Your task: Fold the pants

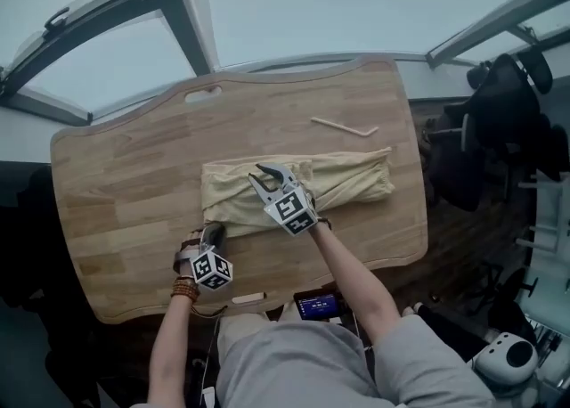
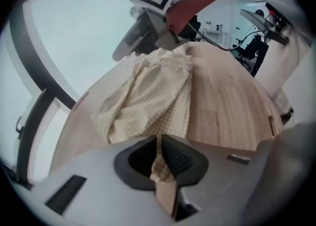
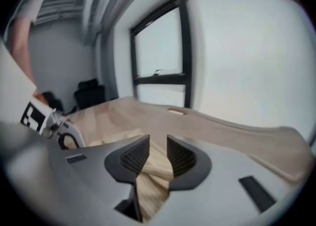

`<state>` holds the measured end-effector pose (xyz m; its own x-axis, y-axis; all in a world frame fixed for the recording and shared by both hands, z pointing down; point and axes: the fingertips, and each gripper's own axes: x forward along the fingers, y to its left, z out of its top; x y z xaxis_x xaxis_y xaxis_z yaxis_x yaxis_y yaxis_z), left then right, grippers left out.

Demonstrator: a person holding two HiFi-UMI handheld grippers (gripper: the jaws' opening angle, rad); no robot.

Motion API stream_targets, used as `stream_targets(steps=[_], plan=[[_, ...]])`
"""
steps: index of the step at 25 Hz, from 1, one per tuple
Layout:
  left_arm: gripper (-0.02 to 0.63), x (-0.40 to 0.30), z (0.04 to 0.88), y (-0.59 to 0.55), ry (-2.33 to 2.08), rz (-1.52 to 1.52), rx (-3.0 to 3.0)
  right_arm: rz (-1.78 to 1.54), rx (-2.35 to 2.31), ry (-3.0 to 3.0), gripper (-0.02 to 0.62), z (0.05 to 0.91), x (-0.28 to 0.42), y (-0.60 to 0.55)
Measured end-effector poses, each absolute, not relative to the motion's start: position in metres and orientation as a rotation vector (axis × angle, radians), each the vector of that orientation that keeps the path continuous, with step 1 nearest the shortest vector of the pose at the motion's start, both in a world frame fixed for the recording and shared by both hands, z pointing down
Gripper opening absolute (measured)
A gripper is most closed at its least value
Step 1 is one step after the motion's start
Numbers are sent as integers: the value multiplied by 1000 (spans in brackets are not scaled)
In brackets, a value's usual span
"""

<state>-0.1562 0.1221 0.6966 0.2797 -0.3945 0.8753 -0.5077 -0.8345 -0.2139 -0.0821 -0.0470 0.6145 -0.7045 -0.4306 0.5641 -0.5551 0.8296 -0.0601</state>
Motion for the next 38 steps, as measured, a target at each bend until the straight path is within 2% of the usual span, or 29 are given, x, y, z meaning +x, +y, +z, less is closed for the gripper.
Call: stream_targets(steps=[2,6,8,10,13,19,22,23,29,34,38], plan=[[35,-157,676,116,-944,1561,2436,457,1097,-2377,165,593,12,-74],[35,-124,644,108,-1043,1427,2475,694,1594,-1952,175,620,245,-67],[35,-98,638,98,-1048,1405,2513,893,1679,-1844,202,642,319,-45],[35,-69,638,86,-1045,1375,2533,1102,1710,-1826,220,661,352,-27],[35,-24,642,63,-1027,1305,2551,1321,1710,-1850,250,676,356,-19],[45,36,665,26,-984,1209,2434,1486,1840,-1846,270,671,365,-24],[64,43,685,19,-989,1179,2300,1419,1720,-1794,279,687,355,-30],[64,42,689,19,-1001,1162,2259,1379,1692,-1771,262,690,352,-32],[78,42,683,15,-1050,1058,2200,1370,1708,-1921,31,648,337,-41],[104,18,633,19,-1128,797,2220,1226,1695,-2148,23,568,306,-36],[104,-33,596,32,-1249,639,2188,1009,1561,-2283,20,509,245,-37]])
